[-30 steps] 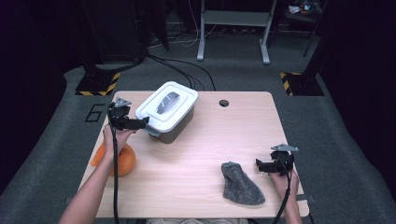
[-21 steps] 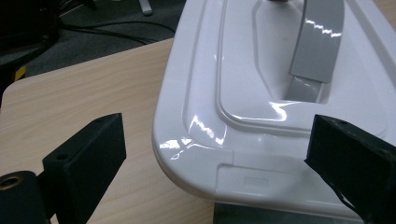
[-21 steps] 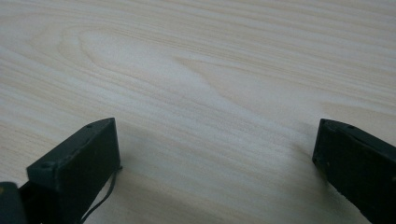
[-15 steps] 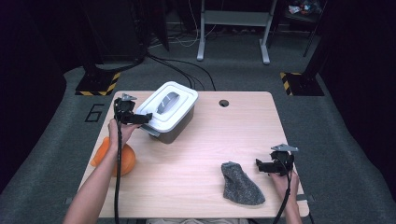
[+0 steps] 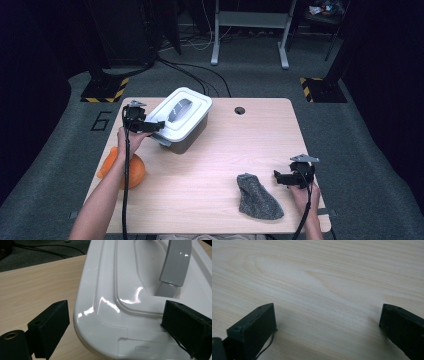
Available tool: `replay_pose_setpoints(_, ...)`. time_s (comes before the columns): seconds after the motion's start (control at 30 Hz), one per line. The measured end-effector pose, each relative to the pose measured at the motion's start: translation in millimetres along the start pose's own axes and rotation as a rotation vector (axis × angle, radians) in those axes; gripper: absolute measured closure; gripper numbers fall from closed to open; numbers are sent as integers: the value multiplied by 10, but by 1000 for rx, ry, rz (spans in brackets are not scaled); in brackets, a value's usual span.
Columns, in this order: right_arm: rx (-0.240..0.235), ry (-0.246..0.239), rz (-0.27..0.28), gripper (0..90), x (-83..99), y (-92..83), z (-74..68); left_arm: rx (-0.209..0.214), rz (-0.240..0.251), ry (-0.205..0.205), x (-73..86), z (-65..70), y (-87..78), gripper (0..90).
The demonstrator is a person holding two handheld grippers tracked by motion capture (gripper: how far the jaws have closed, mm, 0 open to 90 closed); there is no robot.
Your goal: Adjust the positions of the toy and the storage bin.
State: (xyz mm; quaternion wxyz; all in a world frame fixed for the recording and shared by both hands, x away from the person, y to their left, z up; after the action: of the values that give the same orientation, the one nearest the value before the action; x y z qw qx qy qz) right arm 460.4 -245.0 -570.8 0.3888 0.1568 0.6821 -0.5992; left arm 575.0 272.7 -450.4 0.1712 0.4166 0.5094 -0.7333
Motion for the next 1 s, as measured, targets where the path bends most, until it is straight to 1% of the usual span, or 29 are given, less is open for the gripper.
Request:
replay_pose_setpoints(0.07, 0, 0, 0, 0, 0, 0, 0, 2, -12, 11, 1, 24, -5, 80)
replay_pose_setpoints(0.17, 0, 0, 0, 0, 0, 0, 0, 3, -14, 10, 4, 43, -7, 79)
replay_pose_setpoints(0.2, 0, -1, 0, 0, 0, 0, 0, -3, -17, 12, 8, 66, -14, 79)
replay_pose_setpoints(0.27, 0, -1, 1, 0, -1, 0, 0, -6, -19, 26, 16, 104, -22, 77)
replay_pose_setpoints(0.3, 0, 0, 0, 0, 0, 0, 0, -6, -19, 26, 16, 104, -22, 76)
replay_pose_setpoints(0.33, 0, 1, 0, 0, 0, 0, 0, -6, -23, 30, 25, 149, -28, 76)
replay_pose_setpoints(0.37, 0, 1, 0, 0, 0, 0, 0, -6, -23, 30, 25, 149, -28, 75)
replay_pose_setpoints(0.4, 0, 0, 0, 0, 0, 0, 0, -9, -23, 29, 28, 179, -30, 75)
replay_pose_setpoints(0.43, 0, 1, 0, 0, 0, 0, -1, -12, -27, 41, 32, 214, -34, 75)
replay_pose_setpoints(0.5, 0, 0, 1, 0, 0, 0, 0, -14, -34, 44, 34, 234, -40, 75)
replay_pose_setpoints(0.53, 0, 1, 0, 0, 0, 0, -1, -19, -39, 54, 37, 272, -44, 75)
replay_pose_setpoints(0.57, 0, 0, 0, 0, 0, 0, 0, -19, -39, 54, 37, 272, -44, 75)
replay_pose_setpoints(0.6, 0, 0, 0, 0, 0, 0, -1, -20, -42, 56, 43, 310, -49, 75)
replay_pose_setpoints(0.7, 0, 1, 0, 0, 0, 0, -1, -21, -39, 62, 52, 342, -50, 73)
replay_pose_setpoints(0.77, 0, 1, 0, 0, 0, 0, -1, -23, -37, 55, 61, 372, -51, 72)
replay_pose_setpoints(0.83, 0, -1, 1, 0, 0, 0, 0, -22, -59, 74, 70, 386, -66, 72)
replay_pose_setpoints(0.87, 0, 1, 1, 0, 0, 0, -1, -22, -62, 72, 75, 433, -67, 69)
replay_pose_setpoints(0.9, 0, 1, 1, 0, 0, 0, -1, -22, -62, 72, 75, 433, -67, 69)
replay_pose_setpoints(0.97, 0, 0, 0, 0, 0, 0, 0, -27, -67, 82, 87, 486, -71, 68)
replay_pose_setpoints(1.0, 0, 0, 0, 0, 0, 0, 0, -26, -61, 67, 94, 544, -62, 63)
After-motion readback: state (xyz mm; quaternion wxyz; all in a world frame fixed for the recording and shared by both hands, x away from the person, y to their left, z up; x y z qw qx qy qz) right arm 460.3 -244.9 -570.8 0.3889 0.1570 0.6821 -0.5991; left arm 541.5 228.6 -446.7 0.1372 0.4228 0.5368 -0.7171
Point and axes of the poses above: each handheld gripper's, and its own axes: y roughly forward along the jaws, x roughly out of its underside, z roughly to its right, the point moved 6 cm from there along y, roughly forward along the jaws, and after that the axes turned 2 degrees about -y, right-handed, at the moved point
